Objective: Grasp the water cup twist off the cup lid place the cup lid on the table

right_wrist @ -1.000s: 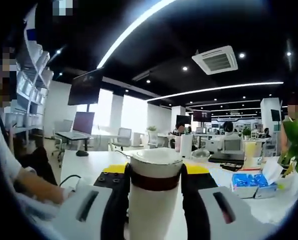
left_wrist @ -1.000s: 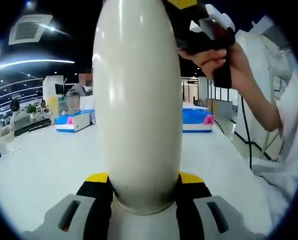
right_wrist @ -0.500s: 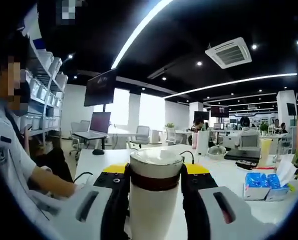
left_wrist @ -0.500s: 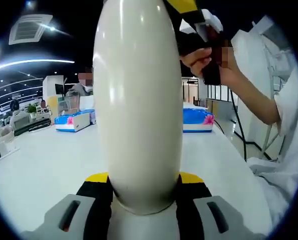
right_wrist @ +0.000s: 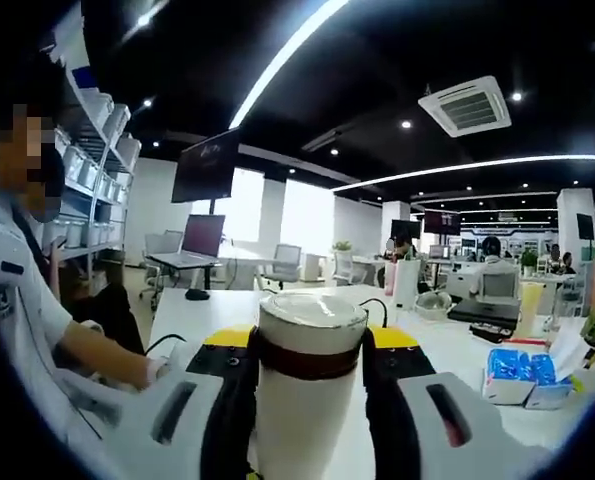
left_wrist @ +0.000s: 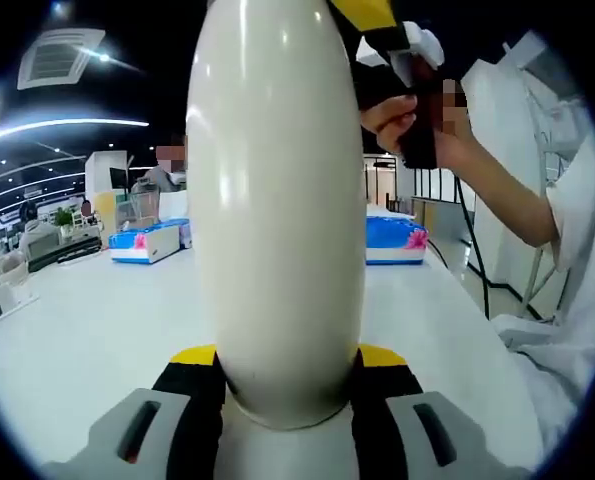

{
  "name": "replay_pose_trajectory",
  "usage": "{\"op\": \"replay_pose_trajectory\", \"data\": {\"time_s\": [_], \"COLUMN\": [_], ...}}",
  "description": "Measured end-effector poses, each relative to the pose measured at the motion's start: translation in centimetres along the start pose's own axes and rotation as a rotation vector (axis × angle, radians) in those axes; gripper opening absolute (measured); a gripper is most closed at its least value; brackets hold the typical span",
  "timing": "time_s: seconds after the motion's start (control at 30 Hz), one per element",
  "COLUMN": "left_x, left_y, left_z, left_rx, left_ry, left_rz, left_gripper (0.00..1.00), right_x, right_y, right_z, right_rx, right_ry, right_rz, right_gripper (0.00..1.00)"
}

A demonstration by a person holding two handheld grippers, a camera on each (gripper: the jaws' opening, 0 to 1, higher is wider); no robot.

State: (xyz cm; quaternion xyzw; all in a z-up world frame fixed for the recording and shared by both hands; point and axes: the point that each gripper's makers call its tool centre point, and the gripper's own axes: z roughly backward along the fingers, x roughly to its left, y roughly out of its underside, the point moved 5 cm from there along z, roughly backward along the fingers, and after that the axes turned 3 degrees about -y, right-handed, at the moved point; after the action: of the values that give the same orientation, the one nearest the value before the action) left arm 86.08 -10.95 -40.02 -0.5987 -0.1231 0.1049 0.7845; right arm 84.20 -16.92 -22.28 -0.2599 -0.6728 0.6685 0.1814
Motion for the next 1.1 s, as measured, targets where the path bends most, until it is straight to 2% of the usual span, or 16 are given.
{"op": "replay_pose_trajectory", "data": {"time_s": [0.5,0.8,0.93,1.1], "left_x": [-0.1,0.0,0.0,0.0], "left_y": [0.0,0.0,0.0,-0.1], "left_z": [0.0,0.0,0.0,0.0], "left_rx": [0.002,0.001,0.001,0.001], "left_ry": [-0.001,0.000,0.000,0.000], "left_rz": [-0.002,-0.004,-0.004,-0.003], "left_gripper": [0.51,0.51,0.51,0.51], "right_x": [0.1,0.4,0.5,0.8], "right_y": [-0.1,-0.6,-0.8,-1.2], "right_z": [0.0,0.1,0.2,0.5], "right_rx": [0.020,0.022,0.035,0.042], "right_ry": [0.016,0.022,0.046,0.090], "right_rz": [0.020,-0.008,-0.024,0.012], "right_gripper": [0.44,0.48,0.59,0.64]}}
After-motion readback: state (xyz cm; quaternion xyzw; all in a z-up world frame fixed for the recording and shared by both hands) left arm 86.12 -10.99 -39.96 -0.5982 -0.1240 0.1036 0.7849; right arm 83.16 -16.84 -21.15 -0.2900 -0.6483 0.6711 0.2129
